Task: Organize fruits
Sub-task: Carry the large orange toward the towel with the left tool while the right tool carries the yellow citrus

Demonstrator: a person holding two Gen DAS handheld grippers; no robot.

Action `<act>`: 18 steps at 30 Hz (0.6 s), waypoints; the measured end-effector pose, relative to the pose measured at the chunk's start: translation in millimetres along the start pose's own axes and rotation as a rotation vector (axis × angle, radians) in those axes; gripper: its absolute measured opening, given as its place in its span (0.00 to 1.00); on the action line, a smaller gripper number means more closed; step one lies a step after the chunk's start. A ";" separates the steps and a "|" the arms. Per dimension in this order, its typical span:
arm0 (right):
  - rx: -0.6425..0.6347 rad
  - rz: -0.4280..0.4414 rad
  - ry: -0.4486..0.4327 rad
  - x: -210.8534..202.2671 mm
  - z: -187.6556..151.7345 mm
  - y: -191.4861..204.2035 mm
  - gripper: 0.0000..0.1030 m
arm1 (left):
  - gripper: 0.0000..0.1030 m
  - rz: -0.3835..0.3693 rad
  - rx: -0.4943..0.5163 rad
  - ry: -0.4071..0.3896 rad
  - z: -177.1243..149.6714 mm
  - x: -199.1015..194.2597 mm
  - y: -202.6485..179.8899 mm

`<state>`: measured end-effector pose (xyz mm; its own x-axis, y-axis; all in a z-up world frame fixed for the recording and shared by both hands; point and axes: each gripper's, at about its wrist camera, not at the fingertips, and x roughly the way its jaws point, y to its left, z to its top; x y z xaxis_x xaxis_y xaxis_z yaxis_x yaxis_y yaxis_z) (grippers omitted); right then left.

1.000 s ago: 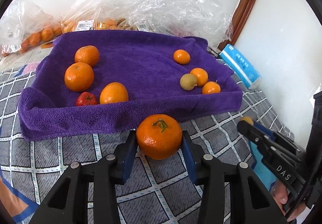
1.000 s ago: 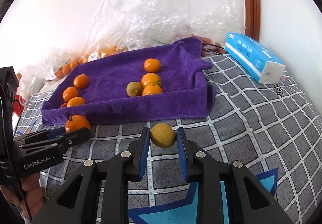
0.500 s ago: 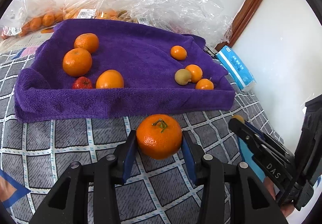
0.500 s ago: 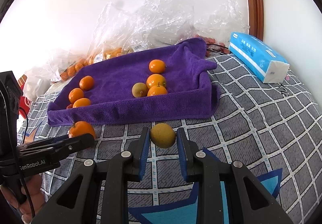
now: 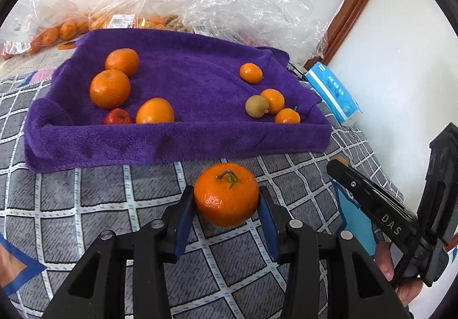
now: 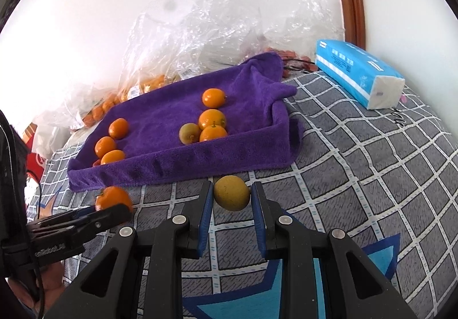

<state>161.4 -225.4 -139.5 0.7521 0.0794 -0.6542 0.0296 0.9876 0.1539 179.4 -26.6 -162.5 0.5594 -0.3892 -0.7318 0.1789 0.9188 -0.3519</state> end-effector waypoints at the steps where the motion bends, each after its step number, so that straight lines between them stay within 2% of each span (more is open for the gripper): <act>1: 0.001 -0.004 -0.002 -1.0 -0.1 -0.4 0.26 | 0.40 0.011 -0.002 0.004 -0.1 -0.5 1.3; 6: 0.039 -0.014 -0.007 -8.2 -3.3 -5.2 0.26 | 0.40 0.036 -0.032 0.010 -4.2 -11.2 16.5; 14: 0.023 -0.016 -0.005 -26.0 -7.9 7.0 0.26 | 0.40 0.105 -0.052 -0.053 -8.8 -52.2 32.9; 18: -0.001 0.002 -0.031 -43.9 -4.8 18.9 0.26 | 0.40 0.108 -0.079 -0.087 -10.4 -75.5 34.9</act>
<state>125.8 -209.6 -111.5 0.7722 0.0771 -0.6307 0.0276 0.9876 0.1545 135.0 34.2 -125.5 0.6405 -0.2780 -0.7158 0.0518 0.9457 -0.3209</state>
